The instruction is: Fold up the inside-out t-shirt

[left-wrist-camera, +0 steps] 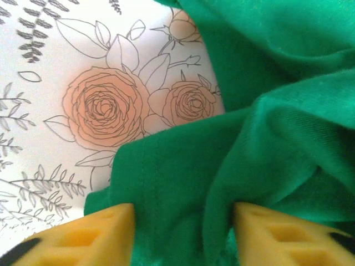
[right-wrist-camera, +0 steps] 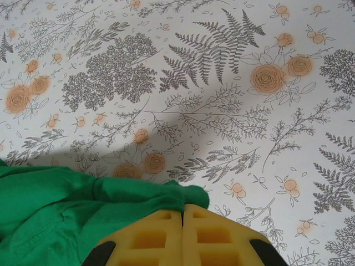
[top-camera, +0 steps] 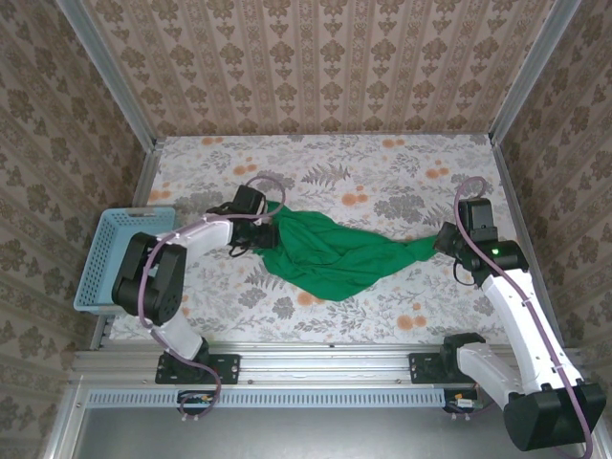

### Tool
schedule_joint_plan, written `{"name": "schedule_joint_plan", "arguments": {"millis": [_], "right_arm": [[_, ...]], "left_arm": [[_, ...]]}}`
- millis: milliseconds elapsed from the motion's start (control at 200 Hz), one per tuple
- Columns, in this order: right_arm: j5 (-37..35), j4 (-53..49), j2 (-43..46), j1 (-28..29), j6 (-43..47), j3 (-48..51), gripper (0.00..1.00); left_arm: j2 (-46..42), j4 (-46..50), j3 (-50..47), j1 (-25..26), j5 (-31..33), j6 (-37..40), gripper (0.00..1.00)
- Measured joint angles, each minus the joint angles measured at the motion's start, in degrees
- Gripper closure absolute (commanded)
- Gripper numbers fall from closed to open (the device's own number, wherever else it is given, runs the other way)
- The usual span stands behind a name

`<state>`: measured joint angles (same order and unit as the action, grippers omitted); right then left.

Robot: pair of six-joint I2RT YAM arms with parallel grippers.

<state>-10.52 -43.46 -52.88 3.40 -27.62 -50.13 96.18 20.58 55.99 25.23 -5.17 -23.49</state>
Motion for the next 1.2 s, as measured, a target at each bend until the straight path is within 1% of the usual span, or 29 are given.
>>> {"name": "schedule_joint_plan", "arguments": {"millis": [45, 50, 130, 175, 260, 350, 470, 610, 635, 655, 775, 840, 935, 1010, 1100, 1200], "right_arm": [[0.11, 0.00, 0.02, -0.15, 0.02, 0.00, 1.00], [0.11, 0.00, 0.02, -0.17, 0.02, 0.00, 1.00], [0.28, -0.02, 0.02, -0.59, 0.22, -0.07, 1.00], [0.33, -0.13, 0.04, -0.90, 0.24, -0.26, 1.00], [0.39, -0.72, 0.07, -1.42, 0.39, -1.70, 1.00], [0.57, -1.40, 0.26, -1.68, 0.66, -4.87, 1.00], [0.74, -1.97, 1.38, -1.66, 1.36, -10.25, 1.00], [0.72, -2.34, 1.55, -1.68, 2.45, -18.45, 1.00], [0.70, -2.36, 1.57, -1.68, 2.62, -19.87, 1.00], [0.68, -2.34, 1.62, -1.68, 2.84, -21.35, 1.00], [0.44, -1.88, 2.19, -1.84, 3.58, -26.32, 1.00], [0.52, -1.33, 2.58, -1.88, 3.65, -27.52, 1.00], [1.22, 0.02, 2.93, -1.90, 3.65, -27.67, 1.00], [2.10, 1.20, 2.47, -1.90, 3.50, -27.15, 1.00], [3.04, 3.21, 0.96, -1.92, 3.23, -25.27, 1.00], [4.50, 5.40, -3.28, -1.92, 2.78, -22.38, 1.00]], "left_arm": [[0.63, 0.26, 0.59, 0.02, -0.02, 0.50, 0.72], [0.66, 0.26, 0.63, 0.02, -0.02, 0.44, 0.75], [0.85, 0.68, 1.86, 0.02, 0.09, 0.13, 0.94], [0.70, 0.90, 2.69, -0.02, 0.42, 0.35, 1.00], [-0.79, 1.70, 3.82, -0.28, 1.90, 0.90, 1.00], [-5.99, 4.28, 4.52, -0.85, 5.09, 1.09, 1.00], [-17.03, 7.37, 7.02, -2.12, 9.97, 1.31, 1.00], [-33.81, 9.16, 11.76, -5.49, 16.44, 1.75, 1.00], [-35.32, 9.27, 12.41, -5.81, 17.07, 1.77, 1.00], [-38.64, 9.57, 14.01, -6.49, 18.34, 1.84, 1.00], [-47.15, 10.32, 19.43, -7.39, 21.03, 2.82, 1.00], [-50.05, 10.51, 21.64, -7.39, 21.73, 3.41, 1.00], [-51.10, 11.37, 24.04, -7.39, 22.62, 4.00, 1.00], [-49.53, 13.07, 24.41, -7.52, 23.06, 4.07, 1.00], [-44.94, 16.59, 24.22, -8.55, 22.69, 3.82, 1.00], [-37.46, 20.74, 24.02, -12.68, 18.99, 2.62, 1.00]]}}
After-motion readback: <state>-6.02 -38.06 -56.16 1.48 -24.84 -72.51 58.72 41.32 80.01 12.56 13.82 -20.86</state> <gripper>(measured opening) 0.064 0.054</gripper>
